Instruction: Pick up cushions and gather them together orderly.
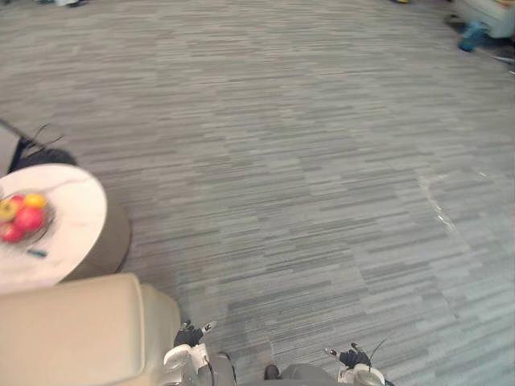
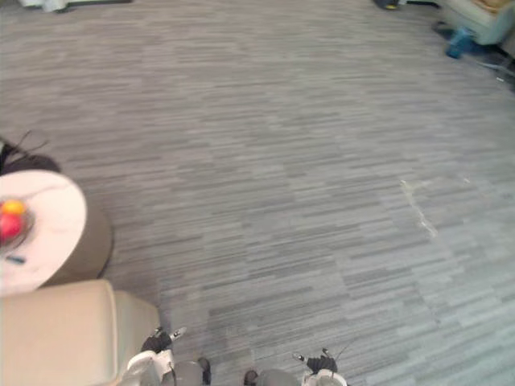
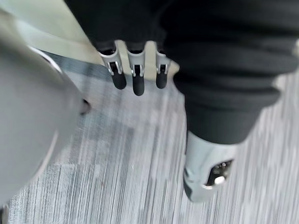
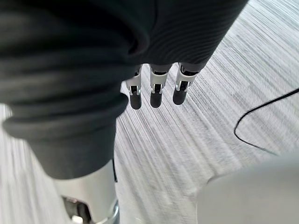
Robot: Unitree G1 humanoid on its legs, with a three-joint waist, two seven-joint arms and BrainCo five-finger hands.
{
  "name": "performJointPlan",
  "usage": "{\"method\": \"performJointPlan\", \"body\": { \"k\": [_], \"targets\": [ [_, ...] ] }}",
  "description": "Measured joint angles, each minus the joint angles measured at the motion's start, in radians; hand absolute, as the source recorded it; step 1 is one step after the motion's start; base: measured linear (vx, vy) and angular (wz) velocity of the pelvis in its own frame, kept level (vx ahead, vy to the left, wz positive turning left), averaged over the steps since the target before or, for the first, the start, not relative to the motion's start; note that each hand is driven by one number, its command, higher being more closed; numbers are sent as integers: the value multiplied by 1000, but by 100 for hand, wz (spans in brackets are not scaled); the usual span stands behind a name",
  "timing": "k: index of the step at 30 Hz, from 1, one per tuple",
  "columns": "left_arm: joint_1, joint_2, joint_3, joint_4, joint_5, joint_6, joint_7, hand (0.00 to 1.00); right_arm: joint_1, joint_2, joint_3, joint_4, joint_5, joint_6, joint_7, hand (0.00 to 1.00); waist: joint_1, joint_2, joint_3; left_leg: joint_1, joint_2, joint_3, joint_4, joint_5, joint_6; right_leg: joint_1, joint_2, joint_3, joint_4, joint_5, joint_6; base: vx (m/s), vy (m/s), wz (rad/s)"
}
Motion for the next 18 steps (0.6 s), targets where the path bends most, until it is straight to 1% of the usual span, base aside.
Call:
{"method": "performJointPlan", "body": {
  "k": [1, 2, 3, 4, 5, 6, 7, 8, 9, 10, 11, 12, 13, 14, 15, 16, 17, 18],
  "targets": [
    [-1, 3, -4, 1, 0, 0, 0, 0, -2, 2, 0, 1, 0, -1, 0, 0, 0, -1, -1, 6, 4, 11, 0, 0, 0, -6, -20, -45, -15, 5, -3, 149, -138, -129],
    [-4, 13, -28, 7, 0, 0, -1, 0, -8, 9, 0, 2, 0, -2, 0, 0, 1, -12, -5, 24, 7, 57, -3, -1, -1, -26, -65, -157, -86, 76, -29, 188, -165, -120],
    [-13, 20, -33, 31, 0, 3, -3, 0, -15, 8, -1, 4, 0, -4, 1, 0, -2, -13, -13, 41, 6, 85, -12, -5, -8, -41, -72, -200, -101, 105, -46, 220, -174, -119],
    [-17, 18, -35, 39, 0, 4, -3, 0, -17, 2, 0, 8, 0, -6, 1, 0, -2, -5, -15, 46, 13, 90, -16, -3, -12, -43, -62, -203, -105, 112, -55, 233, -169, -114],
    [-19, 8, -56, 52, 0, 5, -5, 0, -30, -14, 1, 17, 0, -7, -1, 0, -7, 26, -8, 49, 28, 104, 8, 8, -28, -45, -49, -219, -114, 124, -75, 196, -140, -89],
    [-18, 4, -76, 58, 1, 4, -6, 0, -37, -31, 1, 42, -1, -4, -5, 0, -15, 23, 1, 38, 17, 87, 5, -16, -51, -31, -53, -207, -131, 119, -85, 154, -125, -76],
    [-19, 5, -79, 58, 3, 4, -7, 0, -39, -38, 0, 52, 0, -4, -5, 0, -20, 25, 1, 42, 6, 73, -25, -23, -55, -26, -53, -201, -139, 117, -87, 114, -76, -43],
    [-18, 8, -86, 57, 11, 3, -5, 0, -38, -51, -6, 66, 8, -1, -6, 0, -31, 39, 4, 61, -8, 54, -121, -4, -38, -11, -46, -193, -143, 115, -89, 106, -51, -30],
    [-17, 12, -96, 58, 22, 3, -4, 0, -37, -55, -6, 67, 11, -2, -9, 0, -29, 54, 2, 56, 2, 46, -120, 43, -30, -1, -24, -186, -139, 100, -84, 129, -73, -41],
    [-14, 27, -98, 56, 32, 2, -5, 0, -41, -44, -7, 71, 16, -2, -11, 0, -23, 40, 9, 49, 17, 50, -34, 20, -59, 18, -25, -165, -134, 54, -65, 108, -96, -31],
    [-12, 34, -94, 55, 32, 3, -4, 0, -41, -37, -6, 68, 18, -3, -11, 0, -25, 23, 17, 29, 22, 44, 36, 9, -66, 32, -30, -163, -140, 35, -58, 75, -120, -22],
    [-14, 28, -55, 27, 30, 8, -4, 0, -26, -35, -4, 43, 22, -9, -17, 0, -26, 32, 37, -92, 101, 12, 359, -1, -31, 78, 4, -163, -164, 23, -59, 35, -101, -13],
    [-8, 25, -50, 16, 30, 7, -2, 0, -25, -36, 0, 41, 25, -11, -19, 0, -24, 42, 43, -123, 122, -5, 440, 13, 1, 87, 25, -160, -170, 16, -65, 18, -61, -34],
    [5, 21, -44, 7, 28, 7, -1, 0, -25, -41, 1, 38, 40, -11, -21, 0, -17, 60, 50, -184, 150, -60, 597, 66, 69, 113, 51, -131, -170, 2, -76, 74, 51, -58],
    [15, 23, -37, -14, 19, 4, 0, 0, -27, -41, 1, 38, 47, -8, -25, 0, 1, 60, 53, -236, 157, -112, 703, 100, 59, 132, 66, -94, -168, -23, -92, 177, 120, -104],
    [17, 26, -57, -31, 20, 3, 2, 0, -32, -37, 1, 36, 59, -8, -29, 0, 18, 57, 49, -298, 122, -142, 707, -9, 33, 138, 65, -45, -171, -37, -94, 218, 130, -91],
    [17, 25, -60, -34, 20, 2, 1, 0, -34, -37, 1, 36, 61, -7, -32, 0, 19, 55, 51, -315, 108, -144, 693, -31, 29, 140, 63, -35, -174, -38, -94, 251, 87, -94],
    [12, 18, -66, -48, 19, 1, 0, 0, -36, -37, 4, 36, 67, -3, -39, 0, 26, 55, 54, -360, 62, -146, 595, -75, 23, 145, 61, 13, -197, -37, -95, 333, 142, -91]
  ]
}}
